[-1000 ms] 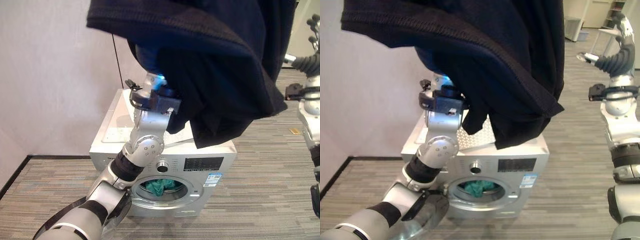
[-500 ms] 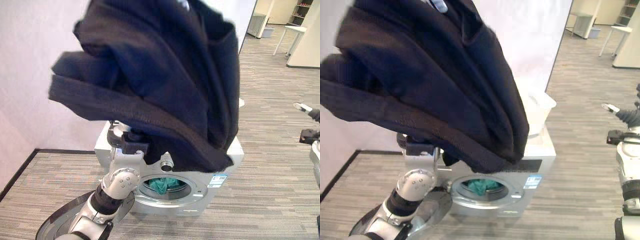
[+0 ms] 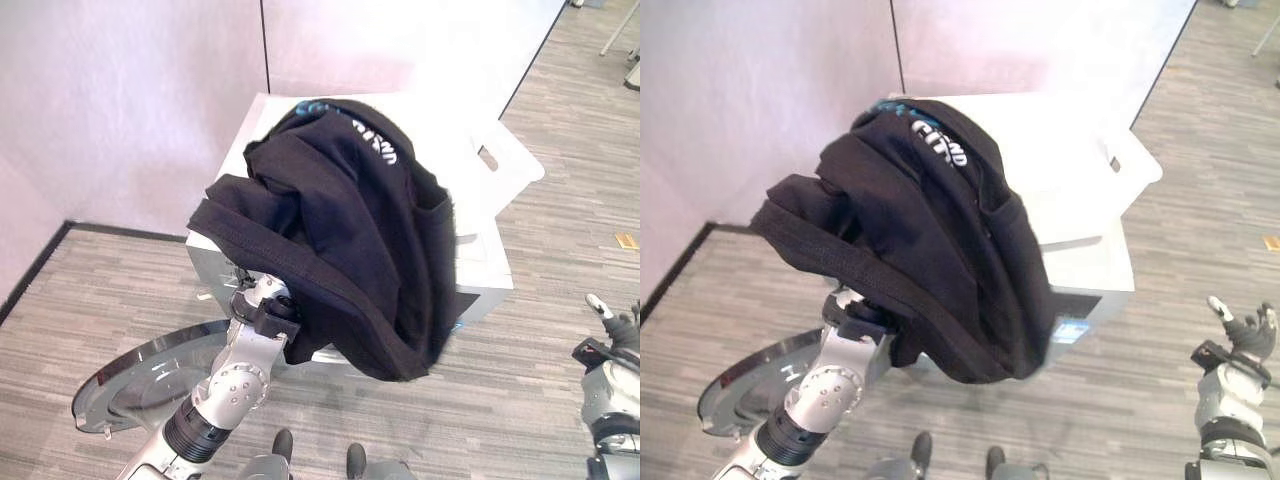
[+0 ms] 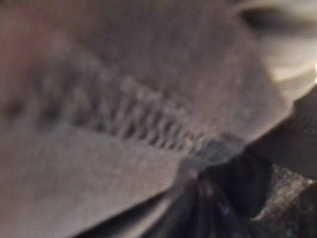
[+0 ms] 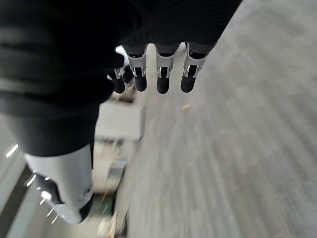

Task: Grab the laundry basket,head to the washer,open it,put in the laundry and shut it.

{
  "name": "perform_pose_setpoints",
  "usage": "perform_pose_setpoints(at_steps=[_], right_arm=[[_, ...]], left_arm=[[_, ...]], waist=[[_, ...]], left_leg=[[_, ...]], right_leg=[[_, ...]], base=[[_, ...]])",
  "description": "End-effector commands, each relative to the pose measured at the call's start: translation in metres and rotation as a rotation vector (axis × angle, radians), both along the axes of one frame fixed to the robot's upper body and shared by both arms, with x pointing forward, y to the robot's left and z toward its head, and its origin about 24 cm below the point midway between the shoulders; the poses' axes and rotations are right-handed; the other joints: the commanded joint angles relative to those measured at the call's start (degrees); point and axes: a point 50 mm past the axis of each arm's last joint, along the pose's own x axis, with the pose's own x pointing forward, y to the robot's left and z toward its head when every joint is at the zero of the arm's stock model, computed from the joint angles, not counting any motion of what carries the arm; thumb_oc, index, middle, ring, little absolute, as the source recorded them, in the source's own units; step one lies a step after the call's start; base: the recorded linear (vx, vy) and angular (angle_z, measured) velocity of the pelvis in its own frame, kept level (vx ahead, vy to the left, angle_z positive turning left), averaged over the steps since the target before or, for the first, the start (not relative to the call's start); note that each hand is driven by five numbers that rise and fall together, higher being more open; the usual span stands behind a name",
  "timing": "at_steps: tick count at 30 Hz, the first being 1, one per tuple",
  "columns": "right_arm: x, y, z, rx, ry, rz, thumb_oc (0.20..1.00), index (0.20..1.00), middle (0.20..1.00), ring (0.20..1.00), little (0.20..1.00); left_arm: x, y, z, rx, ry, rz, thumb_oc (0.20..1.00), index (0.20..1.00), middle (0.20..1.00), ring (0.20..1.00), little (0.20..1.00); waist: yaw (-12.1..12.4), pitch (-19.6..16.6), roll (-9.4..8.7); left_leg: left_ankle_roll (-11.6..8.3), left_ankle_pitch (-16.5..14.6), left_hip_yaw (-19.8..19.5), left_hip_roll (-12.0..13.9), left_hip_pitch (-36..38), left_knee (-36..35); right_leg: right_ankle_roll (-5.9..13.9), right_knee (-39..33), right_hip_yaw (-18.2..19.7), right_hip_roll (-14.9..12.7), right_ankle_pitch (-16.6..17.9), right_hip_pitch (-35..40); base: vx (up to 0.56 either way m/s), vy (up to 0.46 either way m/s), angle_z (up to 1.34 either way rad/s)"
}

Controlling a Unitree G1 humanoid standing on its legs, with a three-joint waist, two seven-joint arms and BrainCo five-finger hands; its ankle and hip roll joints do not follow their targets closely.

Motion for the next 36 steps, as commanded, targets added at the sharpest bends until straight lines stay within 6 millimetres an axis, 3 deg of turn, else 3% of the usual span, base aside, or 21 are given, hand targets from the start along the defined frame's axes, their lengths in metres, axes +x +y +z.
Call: perform_pose_setpoints(at_steps=[1, 4, 5, 8, 12, 14, 15, 17, 22, 25, 27, 30, 31, 36], right_arm=[[-0.007, -0.016, 0.014, -0.021, -0.08, -0.098, 1.0, 1.0, 1.0, 1.0, 1.0], [-0.04, -0.016, -0.021, 0.06, 0.039, -0.168, 1.0, 1.0, 1.0, 1.0, 1.0], [-0.064, -0.013, -0.042, 0.103, 0.147, -0.203, 1.0, 1.0, 1.0, 1.0, 1.0], [-0.095, -0.007, -0.066, 0.133, 0.327, -0.206, 1.0, 1.0, 1.0, 1.0, 1.0], [-0.108, 0.007, -0.083, 0.1, 0.471, -0.098, 1.0, 1.0, 1.0, 1.0, 1.0], [-0.113, 0.013, -0.09, 0.15, 0.445, -0.136, 1.0, 1.0, 1.0, 1.0, 1.0], [-0.116, 0.016, -0.094, 0.162, 0.467, -0.139, 1.0, 1.0, 1.0, 1.0, 1.0], [-0.113, 0.019, -0.096, 0.175, 0.45, -0.14, 1.0, 1.0, 1.0, 1.0, 1.0], [-0.093, 0.023, -0.091, 0.152, 0.41, -0.1, 1.0, 1.0, 1.0, 1.0, 1.0], [-0.057, 0.037, -0.081, 0.076, 0.355, 0.041, 1.0, 1.0, 1.0, 1.0, 1.0], [-0.039, 0.048, -0.074, 0.029, 0.315, 0.131, 1.0, 1.0, 1.0, 1.0, 1.0], [-0.032, 0.051, -0.067, 0.001, 0.276, 0.165, 1.0, 1.0, 1.0, 1.0, 1.0], [-0.013, 0.056, -0.052, -0.053, 0.217, 0.219, 1.0, 1.0, 1.0, 1.0, 1.0], [0.003, 0.061, -0.038, -0.086, 0.16, 0.263, 1.0, 1.0, 1.0, 1.0, 1.0]], left_arm=[[-0.013, 0.001, 0.018, -0.093, -0.108, -0.065, 0.2, 0.2, 0.2, 0.2, 0.2], [-0.014, 0.012, 0.008, -0.091, -0.071, -0.039, 0.2, 0.2, 0.2, 0.2, 0.2], [-0.015, 0.016, 0.0, -0.083, -0.043, -0.033, 0.2, 0.2, 0.2, 0.2, 0.2], [-0.017, 0.018, -0.013, -0.074, 0.008, -0.043, 0.2, 0.2, 0.2, 0.2, 0.2], [-0.018, 0.016, -0.033, -0.046, 0.087, -0.066, 0.2, 0.2, 0.2, 0.2, 0.2], [-0.017, 0.009, -0.042, -0.031, 0.12, -0.092, 0.2, 0.2, 0.2, 0.2, 0.2], [-0.016, 0.002, -0.046, -0.03, 0.14, -0.119, 0.2, 0.2, 0.2, 0.2, 0.2], [-0.013, -0.003, -0.047, -0.019, 0.153, -0.129, 0.2, 0.2, 0.2, 0.2, 0.2], [-0.011, -0.004, -0.057, 0.011, 0.196, -0.105, 0.2, 0.2, 0.2, 0.2, 0.2], [-0.007, 0.001, -0.074, 0.052, 0.275, -0.051, 0.2, 0.2, 0.2, 0.2, 0.2], [-0.006, -0.002, -0.081, 0.064, 0.323, -0.051, 0.2, 0.2, 0.2, 0.2, 0.2], [-0.006, -0.005, -0.087, 0.079, 0.35, -0.055, 0.2, 0.2, 0.2, 0.2, 0.2], [-0.003, -0.012, -0.09, 0.11, 0.366, -0.059, 0.2, 0.2, 0.2, 0.2, 0.2], [0.003, -0.022, -0.087, 0.137, 0.353, -0.065, 0.2, 0.2, 0.2, 0.2, 0.2]], waist=[[1.3, -3.21, -0.1], [1.44, -2.94, 0.1], [1.57, -3.16, 0.28], [1.81, -3.38, 0.5], [1.46, -2.12, 0.81], [1.34, -1.21, 1.03], [0.9, 1.09, 1.23], [0.3, 2.85, 1.12], [0.34, 4.2, 1.31], [0.37, 6.47, 1.33], [0.27, 7.76, 1.11], [0.07, 8.7, 1.04], [-0.4, 10.29, 0.84], [-0.74, 11.99, 0.95]], left_leg=[[0.5, -8.66, 0.74, -0.14, -0.1, 6.89], [0.3, -8.04, 0.43, 0.05, -0.08, 5.9], [0.23, -7.65, 0.35, 0.18, 0.26, 4.84], [-0.12, -6.3, -0.12, 0.25, 0.88, 2.39], [-0.37, -5.21, -0.15, 0.32, 0.2, 1.34], [-0.19, -5.94, -0.04, 0.17, -1.0, 3.07], [0.09, -7.86, 0.19, -0.46, -3.36, 8.25], [0.75, -11.68, 0.31, -0.98, -7.71, 16.57], [1.62, -15.1, 0.56, -1.38, -12.34, 24.04], [2.09, -17.66, 0.87, -1.25, -16.64, 30.41], [2.32, -18.54, 0.99, -1.46, -18.83, 32.98], [2.33, -19.01, 1.15, -1.59, -20.35, 34.79], [2.37, -19.86, 1.34, -1.85, -24.14, 38.39], [2.7, -21.33, 1.97, -2.44, -28.97, 42.91]], right_leg=[[-1.19, 6.67, 0.49, 2.0, -2.66, -4.85], [-1.35, 6.32, 0.26, 1.98, -2.66, -5.0], [-1.34, 5.5, 0.06, 1.9, -2.52, -4.43], [-1.32, 2.88, -0.23, 1.8, -1.77, -3.59], [-1.07, 2.29, -0.38, 1.51, -1.16, -4.61], [-1.3, 5.23, -0.35, 1.75, -2.27, -6.43], [-1.65, 11.02, -0.7, 1.53, -4.3, -9.05], [-2.24, 19.17, -0.69, 1.02, -7.26, -12.95], [-2.75, 26.81, -0.16, 0.9, -10.0, -17.05], [-3.94, 33.13, 0.29, 0.67, -12.85, -21.12], [-4.37, 35.55, 0.18, 0.57, -13.67, -23.12], [-4.6, 37.14, -0.04, 0.54, -14.11, -24.64], [-5.0, 40.59, -0.15, 0.51, -15.21, -28.44], [-5.21, 44.89, -0.56, 0.85, -16.49, -33.09]], base=[[-0.02, -0.014, 0.14], [0.01, -0.022, 0.16], [0.04, -0.023, 0.1], [0.02, -0.017, 0.04], [-0.07, 0.0, 0.02], [-0.13, 0.022, 0.01], [-0.15, 0.035, 0.02], [-0.14, 0.046, 0.08], [-0.05, 0.028, 0.04], [-0.08, 0.019, -0.01], [-0.07, 0.008, -0.01], [-0.08, 0.02, 0.0], [-0.11, 0.019, 0.05], [-0.08, 0.028, 0.03]])
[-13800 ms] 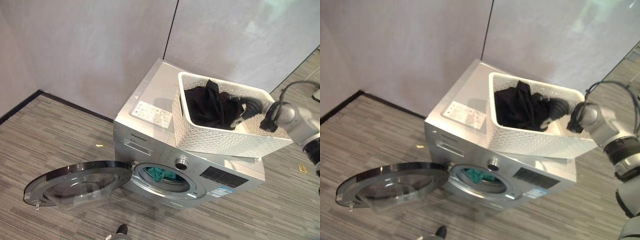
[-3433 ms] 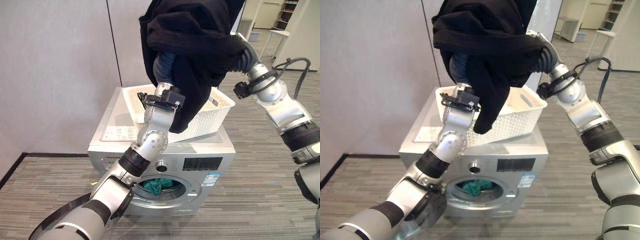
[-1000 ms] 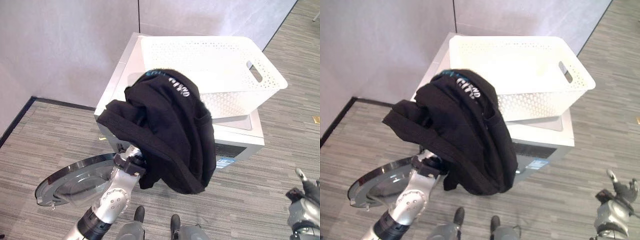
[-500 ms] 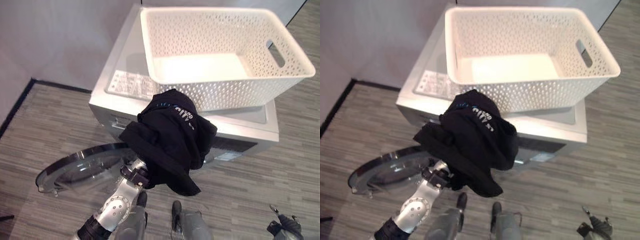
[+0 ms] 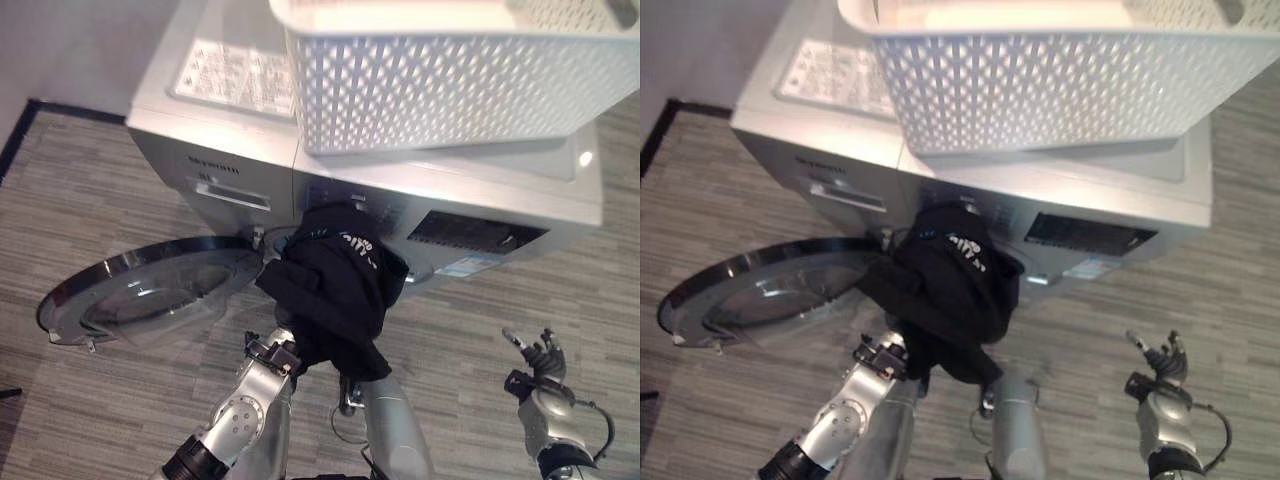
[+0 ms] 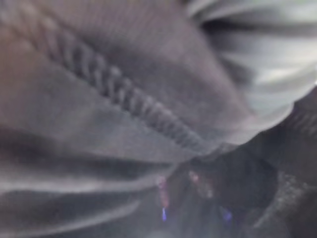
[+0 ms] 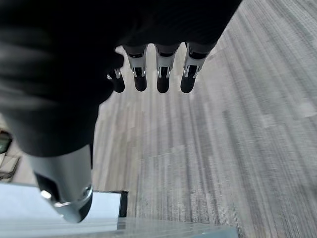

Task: Grab the laundry basket,head to the washer,open it,put in the laundry and shut it.

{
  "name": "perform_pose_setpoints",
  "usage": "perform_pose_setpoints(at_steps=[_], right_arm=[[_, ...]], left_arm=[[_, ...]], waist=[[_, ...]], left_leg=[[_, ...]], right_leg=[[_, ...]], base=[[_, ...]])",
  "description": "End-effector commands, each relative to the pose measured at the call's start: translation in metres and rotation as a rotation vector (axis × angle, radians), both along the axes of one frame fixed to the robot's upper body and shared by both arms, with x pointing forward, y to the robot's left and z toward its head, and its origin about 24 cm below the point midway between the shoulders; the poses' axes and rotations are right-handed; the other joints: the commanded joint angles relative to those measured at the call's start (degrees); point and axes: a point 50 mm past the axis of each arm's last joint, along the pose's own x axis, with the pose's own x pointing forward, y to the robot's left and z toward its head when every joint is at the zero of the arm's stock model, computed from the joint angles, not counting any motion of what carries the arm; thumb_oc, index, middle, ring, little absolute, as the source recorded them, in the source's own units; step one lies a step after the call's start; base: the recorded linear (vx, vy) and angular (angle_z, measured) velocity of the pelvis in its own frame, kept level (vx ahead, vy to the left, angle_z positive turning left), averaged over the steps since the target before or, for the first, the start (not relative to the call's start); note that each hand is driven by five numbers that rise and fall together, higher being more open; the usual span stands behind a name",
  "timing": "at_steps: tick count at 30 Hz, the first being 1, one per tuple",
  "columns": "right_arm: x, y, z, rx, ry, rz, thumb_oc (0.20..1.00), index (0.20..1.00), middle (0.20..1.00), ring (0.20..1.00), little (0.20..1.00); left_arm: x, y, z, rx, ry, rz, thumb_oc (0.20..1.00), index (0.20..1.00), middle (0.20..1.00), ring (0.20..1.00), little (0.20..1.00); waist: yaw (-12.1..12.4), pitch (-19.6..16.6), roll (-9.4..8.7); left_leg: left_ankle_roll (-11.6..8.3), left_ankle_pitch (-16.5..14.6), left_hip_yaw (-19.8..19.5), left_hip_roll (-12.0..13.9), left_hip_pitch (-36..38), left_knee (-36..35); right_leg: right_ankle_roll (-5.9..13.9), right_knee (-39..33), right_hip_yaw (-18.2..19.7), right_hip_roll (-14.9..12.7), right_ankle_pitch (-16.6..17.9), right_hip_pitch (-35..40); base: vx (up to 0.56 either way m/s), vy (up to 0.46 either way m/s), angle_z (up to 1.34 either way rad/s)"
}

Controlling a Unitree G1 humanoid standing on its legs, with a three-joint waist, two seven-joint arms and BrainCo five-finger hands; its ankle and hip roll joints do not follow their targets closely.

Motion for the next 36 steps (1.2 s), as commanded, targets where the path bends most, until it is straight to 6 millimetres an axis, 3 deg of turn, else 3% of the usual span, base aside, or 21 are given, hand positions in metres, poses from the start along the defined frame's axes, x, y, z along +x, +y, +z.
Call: perform_pose_setpoints(at_steps=[1, 4, 7, 9, 10, 14, 23, 25, 26, 28, 29, 31, 32, 33, 34, 35, 36], right_arm=[[-0.01, -0.022, 0.012, -0.101, -0.007, -0.029, 1.0, 1.0, 1.0, 1.0, 1.0], [-0.003, -0.021, 0.016, -0.093, -0.03, -0.045, 1.0, 1.0, 1.0, 1.0, 1.0], [0.013, -0.008, 0.016, -0.115, -0.019, -0.03, 1.0, 1.0, 1.0, 1.0, 1.0], [0.016, -0.003, 0.019, -0.139, -0.032, -0.017, 1.0, 1.0, 1.0, 1.0, 1.0], [0.018, -0.005, 0.019, -0.142, -0.027, -0.053, 1.0, 1.0, 1.0, 1.0, 1.0], [0.029, 0.003, 0.021, -0.133, -0.028, -0.011, 1.0, 1.0, 1.0, 1.0, 1.0], [0.049, 0.034, 0.026, -0.063, -0.113, 0.11, 1.0, 1.0, 1.0, 1.0, 1.0], [0.054, 0.04, 0.027, -0.053, -0.124, 0.13, 1.0, 1.0, 1.0, 1.0, 1.0], [0.065, 0.051, 0.037, -0.049, -0.171, 0.178, 1.0, 1.0, 1.0, 1.0, 1.0], [0.068, 0.054, 0.041, -0.048, -0.189, 0.199, 1.0, 1.0, 1.0, 1.0, 1.0], [0.071, 0.061, 0.045, -0.038, -0.214, 0.236, 1.0, 1.0, 1.0, 1.0, 1.0], [0.074, 0.063, 0.048, -0.045, -0.22, 0.258, 1.0, 1.0, 1.0, 1.0, 1.0], [0.071, 0.066, 0.044, -0.051, -0.206, 0.287, 1.0, 1.0, 1.0, 1.0, 1.0], [0.073, 0.067, 0.046, -0.052, -0.211, 0.292, 1.0, 1.0, 1.0, 1.0, 1.0], [0.072, 0.068, 0.042, -0.057, -0.184, 0.317, 1.0, 1.0, 1.0, 1.0, 1.0], [0.074, 0.07, 0.045, -0.057, -0.191, 0.323, 1.0, 1.0, 1.0, 1.0, 1.0], [0.073, 0.062, 0.043, -0.083, -0.152, 0.317, 1.0, 1.0, 1.0, 1.0, 1.0]], left_arm=[[-0.009, -0.024, 0.016, -0.044, -0.075, -0.046, 0.2, 0.2, 0.2, 0.2, 0.2], [-0.004, -0.027, 0.015, -0.051, -0.05, -0.013, 0.2, 0.2, 0.2, 0.2, 0.2], [0.01, -0.029, 0.001, -0.044, 0.051, 0.059, 0.2, 0.2, 0.2, 0.2, 0.2], [0.02, -0.025, -0.006, -0.064, 0.101, 0.119, 0.2, 0.2, 0.2, 0.2, 0.2], [0.026, -0.025, -0.008, -0.072, 0.128, 0.144, 0.2, 0.2, 0.2, 0.2, 0.2], [0.04, -0.025, -0.014, -0.08, 0.181, 0.186, 0.2, 0.2, 0.2, 0.2, 0.2], [0.088, -0.009, 0.002, -0.103, 0.215, 0.373, 0.2, 0.2, 0.2, 0.2, 0.2], [0.099, -0.004, 0.013, -0.118, 0.205, 0.417, 0.2, 0.2, 0.2, 0.2, 0.2], [0.122, 0.011, 0.046, -0.184, 0.171, 0.523, 0.2, 0.2, 0.2, 0.2, 0.2], [0.13, 0.019, 0.059, -0.205, 0.16, 0.562, 0.2, 0.2, 0.2, 0.2, 0.2], [0.148, 0.048, 0.084, -0.272, 0.163, 0.671, 0.2, 0.2, 0.2, 0.2, 0.2], [0.155, 0.063, 0.094, -0.317, 0.172, 0.711, 0.2, 0.2, 0.2, 0.2, 0.2], [0.163, 0.104, 0.118, -0.382, 0.177, 0.845, 0.2, 0.2, 0.2, 0.2, 0.2], [0.165, 0.107, 0.121, -0.385, 0.172, 0.848, 0.2, 0.2, 0.2, 0.2, 0.2], [0.165, 0.139, 0.155, -0.475, 0.144, 0.93, 0.2, 0.2, 0.2, 0.2, 0.2], [0.166, 0.142, 0.159, -0.479, 0.138, 0.932, 0.2, 0.2, 0.2, 0.2, 0.2], [0.16, 0.159, 0.215, -0.449, 0.006, 0.973, 0.2, 0.2, 0.2, 0.2, 0.2]], waist=[[-0.68, -2.75, 1.56], [-0.74, -1.63, 2.06], [-1.14, -0.76, 2.66], [-1.42, -0.66, 2.29], [-1.42, -0.64, 2.04], [-1.6, -0.69, 1.19], [-3.71, -0.25, -0.91], [-4.25, -0.38, -1.35], [-5.51, -0.68, -2.32], [-5.99, -0.81, -2.65], [-7.14, -1.3, -3.78], [-7.45, -1.46, -4.14], [-8.28, -2.43, -5.29], [-8.41, -2.37, -5.39], [-9.22, -3.18, -6.54], [-9.25, -3.2, -6.63], [-10.08, -4.34, -7.06]], left_leg=[[3.18, -6.56, 2.06, -0.12, 2.44, 2.94], [3.31, -6.48, 1.91, -0.83, -0.92, 4.69], [3.98, -6.71, 2.0, -1.54, -5.34, 7.15], [4.22, -6.33, 2.16, -1.49, -7.71, 7.31], [4.25, -8.06, 2.22, -1.69, -8.86, 8.49], [4.47, -7.63, 2.49, -1.43, -12.73, 9.07], [4.76, -7.98, 3.25, -0.39, -17.2, 10.75], [4.92, -8.44, 3.71, -0.21, -18.1, 11.66], [5.53, -9.9, 4.94, 0.54, -19.82, 13.54], [5.86, -10.36, 5.31, 0.93, -20.53, 14.24], [6.59, -11.48, 5.88, 2.46, -21.86, 15.78], [6.85, -11.99, 6.23, 3.15, -22.62, 16.49], [7.37, -12.76, 6.51, 4.31, -23.49, 17.58], [7.39, -12.88, 6.62, 4.49, -23.71, 17.74], [7.7, -13.66, 7.04, 6.0, -25.14, 19.16], [7.7, -13.86, 7.19, 6.31, -25.58, 19.46], [7.96, -14.62, 7.6, 7.65, -26.98, 21.17]], right_leg=[[-0.96, -1.6, 0.46, 2.28, 2.33, 0.03], [-0.96, 0.49, -0.28, 2.17, 1.9, -3.13], [-1.33, 2.52, -0.84, 2.31, 1.66, -7.41], [-1.41, 2.94, -1.03, 2.46, 1.87, -10.03], [-1.07, 3.75, -0.49, 2.89, 0.41, -11.35], [-0.92, 3.37, -0.47, 3.32, 1.38, -14.77], [-0.77, 3.54, 0.22, 4.07, 2.16, -19.17], [-0.8, 3.93, 0.45, 4.25, 2.05, -20.02], [-0.51, 4.88, 1.35, 5.13, 1.93, -21.65], [-0.4, 5.15, 1.8, 5.62, 2.05, -22.37], [0.18, 5.52, 2.52, 6.7, 2.53, -23.62], [0.44, 5.52, 2.9, 7.34, 2.81, -24.2], [1.05, 5.62, 3.18, 8.4, 3.38, -24.97], [1.07, 5.68, 3.29, 8.57, 3.4, -25.21], [1.58, 5.95, 3.67, 9.58, 4.0, -26.43], [1.59, 6.08, 3.82, 9.88, 4.05, -26.9], [2.4, 6.84, 3.68, 10.22, 4.84, -28.03]], base=[[-0.07, 0.022, -0.05], [-0.07, 0.013, 0.01], [-0.07, 0.018, 0.03], [-0.03, 0.004, 0.0], [0.0, 0.0, 0.0], [-0.01, -0.004, -0.02], [0.03, 0.007, -0.08], [0.08, 0.052, -0.12], [0.08, 0.071, -0.16], [0.08, 0.088, -0.38], [0.09, 0.125, -0.51], [0.08, 0.091, -0.52], [0.08, 0.048, -0.61], [0.1, 0.116, -0.73], [0.04, 0.071, -0.71], [0.07, 0.109, -0.7], [0.05, 0.055, -0.46]])
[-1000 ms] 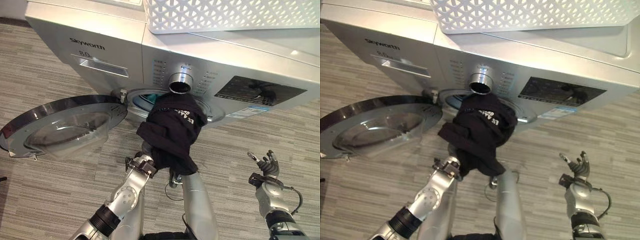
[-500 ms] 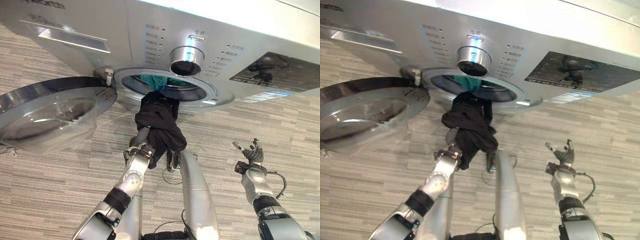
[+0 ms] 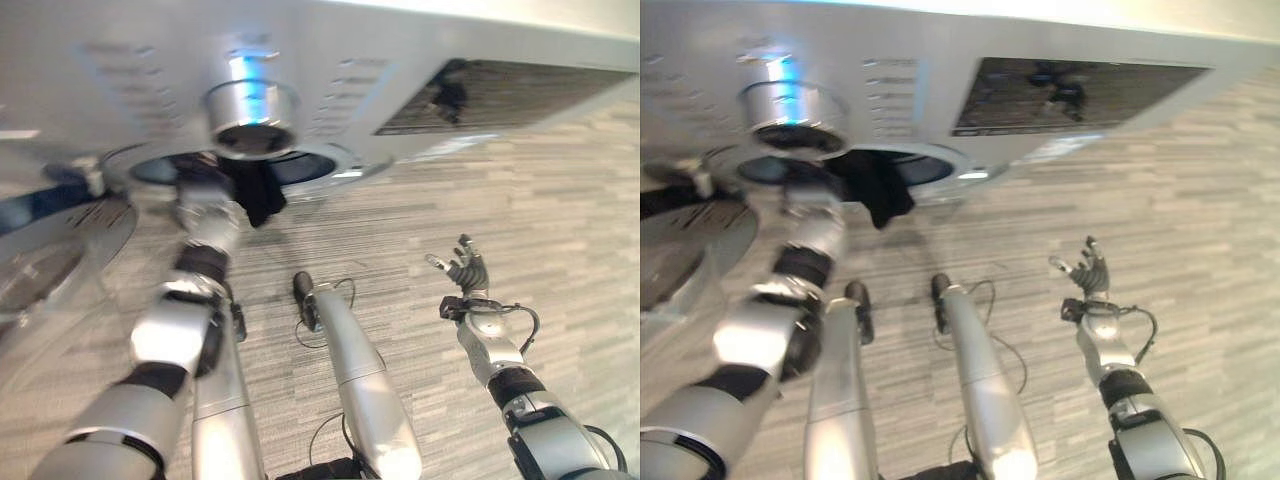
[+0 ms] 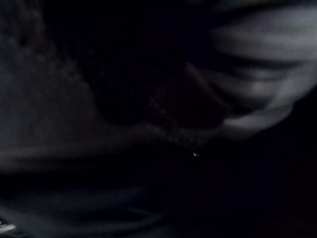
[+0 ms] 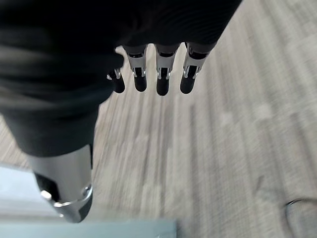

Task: Grab the laundry basket,head to the washer,open it,put in the laundry and shut it.

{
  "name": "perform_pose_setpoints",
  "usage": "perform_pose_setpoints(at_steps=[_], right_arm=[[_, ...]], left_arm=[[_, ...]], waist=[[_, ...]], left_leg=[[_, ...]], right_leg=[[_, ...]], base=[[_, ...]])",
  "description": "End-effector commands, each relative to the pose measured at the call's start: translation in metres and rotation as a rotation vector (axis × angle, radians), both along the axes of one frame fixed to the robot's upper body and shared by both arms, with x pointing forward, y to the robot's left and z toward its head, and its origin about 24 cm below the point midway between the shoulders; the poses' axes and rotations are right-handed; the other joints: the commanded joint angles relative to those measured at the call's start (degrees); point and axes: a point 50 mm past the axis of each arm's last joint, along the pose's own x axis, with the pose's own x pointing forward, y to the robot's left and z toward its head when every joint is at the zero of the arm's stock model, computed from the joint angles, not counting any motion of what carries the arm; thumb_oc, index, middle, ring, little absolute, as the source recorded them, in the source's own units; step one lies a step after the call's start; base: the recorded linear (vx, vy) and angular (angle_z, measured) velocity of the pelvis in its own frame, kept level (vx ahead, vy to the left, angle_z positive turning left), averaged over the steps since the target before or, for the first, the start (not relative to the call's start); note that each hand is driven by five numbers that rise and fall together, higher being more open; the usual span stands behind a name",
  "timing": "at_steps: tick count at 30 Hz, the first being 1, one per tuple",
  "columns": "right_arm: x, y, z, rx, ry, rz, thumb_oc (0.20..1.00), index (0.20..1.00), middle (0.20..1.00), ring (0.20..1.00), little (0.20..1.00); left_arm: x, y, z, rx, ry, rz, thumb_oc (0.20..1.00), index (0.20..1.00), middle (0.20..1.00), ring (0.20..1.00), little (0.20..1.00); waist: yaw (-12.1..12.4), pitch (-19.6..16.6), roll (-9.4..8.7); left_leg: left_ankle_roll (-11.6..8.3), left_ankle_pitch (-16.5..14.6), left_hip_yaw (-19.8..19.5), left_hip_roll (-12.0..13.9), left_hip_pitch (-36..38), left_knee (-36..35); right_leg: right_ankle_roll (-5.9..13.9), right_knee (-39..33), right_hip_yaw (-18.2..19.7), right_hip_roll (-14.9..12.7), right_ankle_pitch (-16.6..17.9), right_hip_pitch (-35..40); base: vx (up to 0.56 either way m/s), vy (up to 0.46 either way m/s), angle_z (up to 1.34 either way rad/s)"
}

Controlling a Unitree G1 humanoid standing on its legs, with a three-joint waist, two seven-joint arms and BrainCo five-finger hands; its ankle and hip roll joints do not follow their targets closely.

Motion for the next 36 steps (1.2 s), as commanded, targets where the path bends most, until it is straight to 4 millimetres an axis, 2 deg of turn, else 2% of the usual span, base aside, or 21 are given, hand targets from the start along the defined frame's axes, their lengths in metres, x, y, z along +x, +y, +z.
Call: perform_pose_setpoints(at_steps=[1, 2, 4, 5, 7, 8, 11, 12, 13, 14, 20, 22, 23, 24, 26, 27, 28, 29, 30, 31, 36], right_arm=[[-0.016, -0.038, -0.01, -0.011, 0.051, -0.119, 1.0, 1.0, 1.0, 1.0, 1.0], [-0.018, -0.046, -0.008, -0.015, 0.051, -0.134, 1.0, 1.0, 1.0, 1.0, 1.0], [-0.023, -0.054, -0.011, -0.016, 0.065, -0.151, 1.0, 1.0, 1.0, 1.0, 1.0], [-0.035, -0.066, -0.019, -0.014, 0.107, -0.183, 1.0, 1.0, 1.0, 1.0, 1.0], [-0.041, -0.067, -0.024, -0.018, 0.124, -0.181, 1.0, 1.0, 1.0, 1.0, 1.0], [-0.043, -0.059, -0.028, -0.016, 0.128, -0.13, 1.0, 1.0, 1.0, 1.0, 1.0], [-0.045, -0.047, -0.027, -0.024, 0.11, -0.059, 1.0, 1.0, 1.0, 1.0, 1.0], [-0.041, -0.037, -0.023, -0.04, 0.086, -0.008, 1.0, 1.0, 1.0, 1.0, 1.0], [-0.041, -0.037, -0.023, -0.04, 0.086, -0.008, 1.0, 1.0, 1.0, 1.0, 1.0], [-0.04, -0.033, -0.021, -0.041, 0.071, 0.013, 1.0, 1.0, 1.0, 1.0, 1.0], [-0.027, -0.022, -0.004, -0.054, 0.003, 0.048, 1.0, 1.0, 1.0, 1.0, 1.0], [-0.022, -0.031, 0.004, -0.082, -0.006, 0.036, 1.0, 1.0, 1.0, 1.0, 1.0], [-0.026, -0.042, 0.003, -0.088, 0.009, 0.002, 1.0, 1.0, 1.0, 1.0, 1.0], [-0.024, -0.042, 0.004, -0.084, 0.003, -0.001, 1.0, 1.0, 1.0, 1.0, 1.0], [-0.032, -0.054, 0.002, -0.093, 0.012, -0.041, 1.0, 1.0, 1.0, 1.0, 1.0], [-0.039, -0.053, -0.005, -0.087, 0.028, -0.048, 1.0, 1.0, 1.0, 1.0, 1.0], [-0.041, -0.054, -0.008, -0.093, 0.039, -0.049, 1.0, 1.0, 1.0, 1.0, 1.0], [-0.044, -0.054, -0.011, -0.105, 0.054, -0.044, 1.0, 1.0, 1.0, 1.0, 1.0], [-0.044, -0.054, -0.011, -0.107, 0.055, -0.045, 1.0, 1.0, 1.0, 1.0, 1.0], [-0.046, -0.052, -0.016, -0.097, 0.076, -0.039, 1.0, 1.0, 1.0, 1.0, 1.0], [-0.047, -0.046, -0.025, -0.084, 0.111, -0.017, 1.0, 1.0, 1.0, 1.0, 1.0]], left_arm=[[-0.011, -0.002, 0.068, 0.198, -0.13, 0.051, 0.2, 0.2, 0.2, 0.2, 0.2], [-0.02, -0.007, 0.101, 0.287, -0.212, 0.064, 0.2, 0.2, 0.2, 0.2, 0.2], [-0.03, -0.014, 0.127, 0.356, -0.283, 0.076, 0.2, 0.2, 0.2, 0.2, 0.2], [-0.039, -0.037, 0.152, 0.401, -0.373, 0.049, 0.2, 0.2, 0.2, 0.2, 0.2], [-0.041, -0.048, 0.156, 0.41, -0.398, 0.031, 0.2, 0.2, 0.2, 0.2, 0.2], [-0.038, -0.062, 0.15, 0.421, -0.398, -0.009, 0.2, 0.2, 0.2, 0.2, 0.2], [-0.018, -0.058, 0.112, 0.465, -0.235, -0.007, 0.2, 0.2, 0.2, 0.2, 0.2], [-0.007, -0.045, 0.087, 0.481, -0.105, 0.012, 0.291, 0.291, 0.291, 0.291, 0.291], [-0.007, -0.045, 0.087, 0.481, -0.105, 0.012, 0.291, 0.291, 0.291, 0.291, 0.291], [-0.004, -0.036, 0.075, 0.47, -0.048, 0.023, 0.2, 0.2, 0.2, 0.2, 0.2], [0.005, 0.015, 0.019, 0.533, 0.278, 0.06, 0.2, 0.2, 0.2, 0.2, 0.2], [-0.004, 0.036, 0.051, 0.622, 0.271, 0.12, 0.2, 0.2, 0.2, 0.2, 0.2], [-0.013, 0.03, 0.093, 0.642, 0.154, 0.153, 0.2, 0.2, 0.2, 0.2, 0.2], [-0.013, 0.028, 0.097, 0.643, 0.146, 0.152, 0.2, 0.2, 0.2, 0.2, 0.2], [-0.037, -0.005, 0.168, 0.657, -0.128, 0.165, 0.2, 0.2, 0.2, 0.2, 0.2], [-0.045, -0.038, 0.184, 0.639, -0.277, 0.115, 0.2, 0.2, 0.2, 0.2, 0.2], [-0.046, -0.041, 0.185, 0.631, -0.296, 0.115, 0.2, 0.2, 0.2, 0.2, 0.2], [-0.046, -0.043, 0.183, 0.608, -0.303, 0.113, 0.26, 0.26, 0.26, 0.26, 0.26], [-0.045, -0.043, 0.182, 0.606, -0.303, 0.112, 0.432, 0.432, 0.432, 0.432, 0.432], [-0.046, -0.047, 0.184, 0.594, -0.31, 0.117, 1.0, 1.0, 1.0, 1.0, 1.0], [-0.032, -0.029, 0.16, 0.668, -0.12, 0.18, 1.0, 1.0, 1.0, 1.0, 1.0]], waist=[[0.62, -5.71, 0.51], [0.18, -5.96, 0.42], [0.03, -6.22, 0.47], [-0.04, -6.33, 1.02], [-0.12, -6.21, 1.25], [-0.59, -5.42, 1.23], [-0.87, -5.34, 0.79], [-1.04, -4.77, 0.45], [-1.04, -4.77, 0.45], [-1.34, -4.86, 0.27], [-2.61, -4.69, 0.57], [-3.25, -4.84, 1.6], [-3.79, -5.17, 3.09], [-3.72, -4.86, 2.96], [-4.43, -5.45, 4.57], [-4.13, -5.26, 4.95], [-4.1, -5.16, 5.1], [-3.86, -5.12, 5.13], [-3.77, -5.19, 5.13], [-3.56, -4.9, 5.17], [-2.62, -4.7, 4.98]], left_leg=[[6.83, -8.7, 1.34, -0.67, -1.0, 5.3], [6.91, -9.33, 1.34, -0.18, -2.32, 7.03], [6.92, -9.96, 1.04, 0.11, -3.68, 8.67], [6.79, -10.84, 0.61, -0.14, -5.5, 10.88], [6.82, -11.08, 0.44, -0.19, -5.88, 11.44], [6.88, -11.22, 0.69, -0.26, -6.04, 11.73], [7.08, -11.31, 1.51, -0.16, -6.32, 11.79], [7.05, -11.25, 1.96, 0.12, -6.81, 12.29], [7.05, -11.25, 1.96, 0.12, -6.81, 12.29], [7.1, -11.23, 2.21, 0.45, -7.13, 12.4], [7.68, -11.4, 3.71, 2.33, -8.27, 12.97], [8.09, -11.27, 4.48, 2.7, -8.02, 12.08], [8.13, -11.06, 4.63, 1.94, -7.98, 11.36], [8.17, -10.9, 4.66, 1.75, -8.01, 11.16], [8.27, -10.57, 4.96, 0.22, -7.58, 9.52], [8.36, -9.74, 5.36, -0.76, -7.45, 7.52], [8.43, -9.58, 5.55, -0.9, -7.27, 6.71], [8.55, -9.27, 5.95, -0.78, -6.98, 5.83], [8.57, -9.13, 6.05, -0.74, -6.83, 5.58], [8.57, -8.71, 6.37, -0.46, -6.76, 4.79], [8.52, -7.49, 7.48, 0.64, -6.14, 3.12]], right_leg=[[0.2, -0.62, -4.44, 0.77, 1.86, -1.11], [0.39, 0.39, -4.65, 1.03, 1.8, -2.23], [0.44, 1.43, -5.02, 1.14, 1.48, -3.4], [0.45, 3.1, -5.97, 0.63, 0.49, -4.91], [0.24, 3.88, -6.2, 0.32, -0.1, -5.44], [-0.31, 4.33, -6.18, 0.26, -0.32, -6.01], [-1.33, 4.78, -5.55, 0.53, -0.34, -7.21], [-1.64, 5.04, -5.19, 0.83, -0.02, -8.01], [-1.64, 5.04, -5.19, 0.83, -0.02, -8.01], [-1.81, 5.14, -4.98, 1.1, 0.21, -8.55], [-2.12, 4.65, -4.45, 2.22, 1.61, -9.97], [-1.95, 3.45, -3.64, 2.87, 2.46, -9.97], [-1.98, 2.92, -2.44, 2.79, 2.77, -10.31], [-1.96, 2.87, -2.41, 2.62, 2.8, -10.36], [-2.11, 2.18, -0.96, 3.0, 2.83, -10.48], [-2.31, 0.74, -0.16, 2.71, 3.12, -10.45], [-2.49, -0.03, 0.28, 2.86, 3.55, -10.42], [-2.51, -1.19, 0.71, 2.8, 4.25, -10.19], [-2.49, -1.45, 0.82, 2.84, 4.44, -10.06], [-2.3, -2.68, 1.26, 3.02, 5.45, -9.93], [-2.24, -4.87, 1.93, 3.71, 6.81, -9.12]], base=[[0.08, 0.056, -0.33], [0.05, 0.019, -0.32], [0.08, -0.005, -0.46], [0.11, 0.004, -0.23], [0.07, 0.022, 0.11], [0.04, 0.039, 0.16], [0.02, 0.048, 0.05], [0.0, 0.031, -0.06], [-0.01, 0.047, -0.12], [-0.01, 0.038, -0.13], [-0.02, 0.047, -0.21], [-0.02, 0.062, -0.39], [0.0, 0.014, -0.11], [0.01, -0.002, 0.04], [0.0, -0.019, 0.1], [-0.04, -0.008, 0.23], [-0.07, -0.013, 0.32], [-0.04, -0.003, 0.32], [-0.08, -0.002, 0.11], [-0.06, 0.007, -0.06], [-0.06, -0.027, -0.19]])
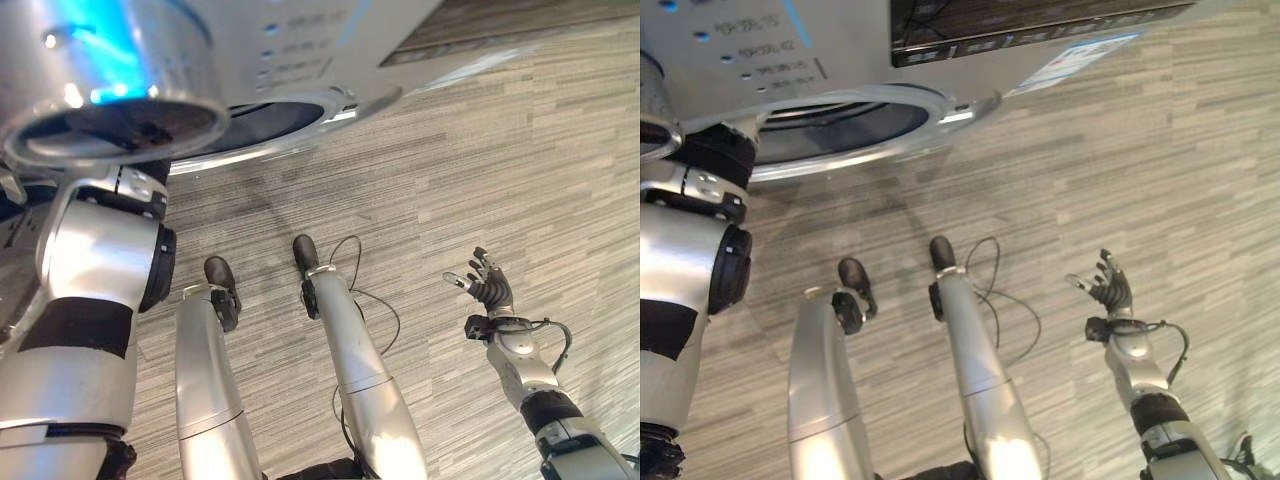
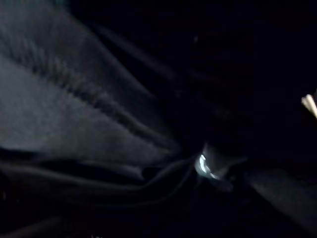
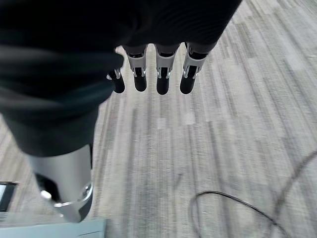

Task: Grab the laundry basket,head to the washer,open it,put in the laundry and shut it.

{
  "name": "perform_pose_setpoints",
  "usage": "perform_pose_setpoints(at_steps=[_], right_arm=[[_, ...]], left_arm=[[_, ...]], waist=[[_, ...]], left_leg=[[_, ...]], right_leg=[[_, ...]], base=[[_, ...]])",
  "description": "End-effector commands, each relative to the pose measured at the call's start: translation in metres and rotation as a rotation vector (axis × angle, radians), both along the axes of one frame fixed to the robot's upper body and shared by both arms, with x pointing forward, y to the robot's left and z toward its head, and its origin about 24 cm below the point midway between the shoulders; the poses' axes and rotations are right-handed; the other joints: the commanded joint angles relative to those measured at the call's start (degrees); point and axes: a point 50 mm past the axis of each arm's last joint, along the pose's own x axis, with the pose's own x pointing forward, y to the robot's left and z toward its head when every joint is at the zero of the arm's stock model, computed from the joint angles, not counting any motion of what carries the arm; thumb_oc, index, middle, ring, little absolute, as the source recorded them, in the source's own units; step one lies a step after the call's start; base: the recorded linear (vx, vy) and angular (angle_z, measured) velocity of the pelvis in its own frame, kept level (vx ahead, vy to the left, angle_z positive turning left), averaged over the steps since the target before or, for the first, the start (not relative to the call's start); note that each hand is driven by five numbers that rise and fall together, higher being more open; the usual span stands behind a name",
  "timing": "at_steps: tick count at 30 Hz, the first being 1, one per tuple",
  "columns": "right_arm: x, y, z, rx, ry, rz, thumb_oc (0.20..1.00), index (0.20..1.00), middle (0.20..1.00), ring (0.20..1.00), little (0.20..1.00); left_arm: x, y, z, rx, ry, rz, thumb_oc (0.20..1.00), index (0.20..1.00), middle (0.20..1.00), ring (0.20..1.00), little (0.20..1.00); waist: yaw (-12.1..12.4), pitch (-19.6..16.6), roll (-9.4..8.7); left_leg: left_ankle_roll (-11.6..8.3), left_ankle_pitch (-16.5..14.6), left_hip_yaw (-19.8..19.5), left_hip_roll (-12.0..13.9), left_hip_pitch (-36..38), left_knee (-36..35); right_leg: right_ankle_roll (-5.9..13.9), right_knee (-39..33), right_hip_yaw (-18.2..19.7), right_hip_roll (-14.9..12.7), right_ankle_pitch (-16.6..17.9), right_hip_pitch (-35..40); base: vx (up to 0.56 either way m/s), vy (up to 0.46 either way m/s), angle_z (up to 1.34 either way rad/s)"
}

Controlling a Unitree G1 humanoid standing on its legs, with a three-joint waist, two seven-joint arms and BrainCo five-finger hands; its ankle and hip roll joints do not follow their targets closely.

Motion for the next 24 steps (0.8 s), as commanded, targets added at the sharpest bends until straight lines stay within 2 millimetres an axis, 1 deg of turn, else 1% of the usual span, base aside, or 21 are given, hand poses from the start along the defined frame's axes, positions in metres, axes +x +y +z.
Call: perform_pose_setpoints(at_steps=[1, 2, 3, 4, 5, 7, 8, 9, 10, 11, 12, 13, 14, 17, 19, 20, 22, 23, 24], right_arm=[[-0.02, -0.01, -0.016, -0.02, 0.056, -0.03, 1.0, 1.0, 1.0, 1.0, 1.0], [-0.02, -0.011, -0.015, -0.02, 0.052, -0.027, 1.0, 1.0, 1.0, 1.0, 1.0], [-0.019, -0.014, -0.013, -0.022, 0.046, -0.028, 1.0, 1.0, 1.0, 1.0, 1.0], [-0.018, -0.013, -0.013, -0.021, 0.046, -0.026, 1.0, 1.0, 1.0, 1.0, 1.0], [-0.018, -0.015, -0.011, -0.026, 0.042, -0.026, 1.0, 1.0, 1.0, 1.0, 1.0], [-0.017, -0.014, -0.01, -0.013, 0.029, -0.017, 1.0, 1.0, 1.0, 1.0, 1.0], [-0.02, -0.013, -0.011, -0.015, 0.024, -0.013, 1.0, 1.0, 1.0, 1.0, 1.0], [-0.022, -0.012, -0.013, -0.011, 0.022, -0.013, 1.0, 1.0, 1.0, 1.0, 1.0], [-0.027, -0.009, -0.018, -0.007, 0.026, -0.007, 1.0, 1.0, 1.0, 1.0, 1.0], [-0.03, -0.009, -0.02, -0.011, 0.031, -0.012, 1.0, 1.0, 1.0, 1.0, 1.0], [-0.033, -0.009, -0.024, -0.011, 0.043, -0.02, 1.0, 1.0, 1.0, 1.0, 1.0], [-0.033, -0.01, -0.026, -0.012, 0.049, -0.025, 1.0, 1.0, 1.0, 1.0, 1.0], [-0.034, -0.01, -0.026, -0.012, 0.049, -0.025, 1.0, 1.0, 1.0, 1.0, 1.0], [-0.038, -0.011, -0.033, -0.019, 0.083, -0.033, 1.0, 1.0, 1.0, 1.0, 1.0], [-0.041, -0.01, -0.037, -0.032, 0.105, -0.03, 1.0, 1.0, 1.0, 1.0, 1.0], [-0.043, -0.01, -0.041, -0.034, 0.122, -0.031, 1.0, 1.0, 1.0, 1.0, 1.0], [-0.046, -0.011, -0.045, -0.038, 0.145, -0.037, 1.0, 1.0, 1.0, 1.0, 1.0], [-0.048, -0.009, -0.048, -0.033, 0.156, -0.037, 1.0, 1.0, 1.0, 1.0, 1.0], [-0.057, -0.01, -0.058, -0.028, 0.203, -0.045, 1.0, 1.0, 1.0, 1.0, 1.0]], left_arm=[[-0.01, 0.023, 0.022, 0.1, 0.008, 0.146, 1.0, 1.0, 1.0, 1.0, 1.0], [-0.008, 0.028, 0.016, 0.129, 0.042, 0.165, 1.0, 1.0, 1.0, 1.0, 1.0], [-0.002, 0.049, -0.003, 0.312, 0.181, 0.279, 1.0, 1.0, 1.0, 1.0, 1.0], [-0.002, 0.049, -0.002, 0.316, 0.182, 0.282, 1.0, 1.0, 1.0, 1.0, 1.0], [0.0, 0.055, -0.013, 0.41, 0.247, 0.335, 1.0, 1.0, 1.0, 1.0, 1.0], [0.003, 0.059, -0.026, 0.461, 0.287, 0.365, 1.0, 1.0, 1.0, 1.0, 1.0], [0.007, 0.05, -0.036, 0.58, 0.282, 0.402, 1.0, 1.0, 1.0, 1.0, 1.0], [0.01, 0.046, -0.049, 0.591, 0.301, 0.412, 1.0, 1.0, 1.0, 1.0, 1.0], [0.015, 0.034, -0.067, 0.66, 0.327, 0.43, 1.0, 1.0, 1.0, 1.0, 1.0], [0.017, 0.025, -0.075, 0.718, 0.333, 0.458, 1.0, 1.0, 1.0, 1.0, 1.0], [0.019, 0.028, -0.092, 0.74, 0.378, 0.477, 1.0, 1.0, 1.0, 1.0, 1.0], [0.02, 0.029, -0.097, 0.737, 0.389, 0.481, 1.0, 1.0, 1.0, 1.0, 1.0], [0.02, 0.029, -0.098, 0.737, 0.39, 0.481, 1.0, 1.0, 1.0, 1.0, 1.0], [0.021, 0.034, -0.122, 0.727, 0.451, 0.479, 1.0, 1.0, 1.0, 1.0, 1.0], [0.021, 0.037, -0.142, 0.747, 0.5, 0.479, 1.0, 1.0, 1.0, 1.0, 1.0], [0.02, 0.039, -0.154, 0.724, 0.53, 0.467, 1.0, 1.0, 1.0, 1.0, 1.0], [0.02, 0.035, -0.174, 0.695, 0.555, 0.422, 1.0, 1.0, 1.0, 1.0, 1.0], [0.018, 0.034, -0.188, 0.699, 0.579, 0.403, 1.0, 1.0, 1.0, 1.0, 1.0], [0.009, 0.026, -0.244, 0.74, 0.676, 0.325, 1.0, 1.0, 1.0, 1.0, 1.0]], waist=[[-3.2, -5.31, 2.55], [-3.25, -5.2, 2.58], [-3.45, -5.11, 2.84], [-3.52, -5.07, 2.71], [-3.51, -4.89, 2.71], [-3.7, -4.62, 2.43], [-3.44, -4.33, 2.61], [-3.39, -4.26, 2.67], [-2.97, -3.66, 2.74], [-2.85, -3.31, 2.65], [-2.5, -3.17, 2.76], [-2.41, -3.12, 2.84], [-2.47, -3.07, 2.85], [-2.06, -3.27, 3.16], [-1.7, -3.47, 3.2], [-1.44, -3.53, 3.32], [-1.01, -3.33, 3.39], [-0.74, -3.2, 3.46], [0.42, -3.21, 4.21]], left_leg=[[5.66, -7.82, -0.33, -2.29, 2.89, 1.37], [5.55, -7.49, -0.22, -2.28, 3.01, 1.1], [5.14, -6.63, 0.41, -1.91, 3.45, -0.25], [5.12, -6.53, 0.44, -1.94, 3.56, -0.41], [4.93, -6.01, 0.66, -1.83, 3.73, -0.83], [4.6, -4.94, 0.77, -2.13, 4.17, -2.11], [4.02, -3.69, 0.58, -2.77, 4.57, -3.83], [3.69, -2.92, 0.4, -3.19, 5.02, -4.88], [2.63, -1.09, 0.23, -3.96, 5.97, -7.27], [2.14, 0.36, -0.04, -4.67, 7.34, -9.79], [1.64, 1.82, -0.46, -5.4, 9.1, -12.37], [1.34, 2.4, -0.64, -5.58, 9.83, -13.45], [1.32, 2.5, -0.66, -5.63, 9.99, -13.61], [0.58, 4.45, -1.26, -6.24, 12.5, -17.23], [-0.05, 6.09, -1.78, -6.67, 14.31, -20.02], [-0.38, 6.92, -2.0, -6.84, 15.48, -21.61], [-0.68, 8.01, -2.35, -7.25, 17.87, -23.85], [-0.84, 8.6, -2.47, -7.52, 19.12, -24.68], [-1.39, 10.2, -3.15, -8.27, 23.57, -28.44]], right_leg=[[-4.59, -3.36, -4.24, 2.03, 0.94, 2.41], [-4.55, -3.62, -4.27, 1.86, 1.19, 2.52], [-4.5, -5.03, -4.22, 1.39, 1.8, 3.16], [-4.51, -5.16, -4.19, 1.37, 1.88, 3.26], [-4.46, -5.66, -4.3, 1.1, 2.24, 3.64], [-4.41, -6.84, -4.35, 0.66, 2.93, 4.2], [-4.36, -8.12, -4.57, -0.05, 3.44, 4.72], [-4.44, -8.92, -4.73, -0.6, 3.64, 5.26], [-4.66, -10.53, -5.04, -1.49, 4.04, 6.25], [-4.61, -12.33, -5.3, -2.3, 4.64, 7.81], [-4.64, -14.43, -5.67, -2.74, 5.22, 9.76], [-4.64, -15.2, -5.8, -2.9, 5.44, 10.52], [-4.64, -15.33, -5.82, -2.95, 5.49, 10.68], [-4.71, -18.05, -6.5, -3.47, 6.2, 13.42], [-4.79, -20.35, -6.96, -3.84, 6.91, 15.39], [-4.72, -21.3, -7.16, -3.98, 7.14, 16.4], [-4.58, -22.64, -7.41, -4.2, 7.42, 18.78], [-4.59, -23.1, -7.66, -4.3, 7.41, 19.85], [-4.7, -24.68, -8.09, -4.69, 7.05, 23.88]], base=[[-0.06, -0.045, -0.22], [-0.1, -0.022, -0.22], [-0.08, -0.008, -0.15], [-0.1, -0.011, -0.05], [-0.07, -0.025, -0.02], [-0.11, -0.064, 0.0], [-0.11, -0.116, 0.09], [-0.14, -0.184, 0.32], [-0.15, -0.192, 0.33], [-0.18, -0.218, 0.64], [-0.16, -0.165, 0.56], [-0.1, -0.105, 0.64], [-0.05, -0.07, 0.37], [-0.07, -0.084, 0.21], [-0.07, -0.096, 0.1], [-0.05, -0.078, 0.08], [-0.04, -0.072, 0.1], [-0.02, -0.131, 0.11], [0.0, -0.111, 0.07]])
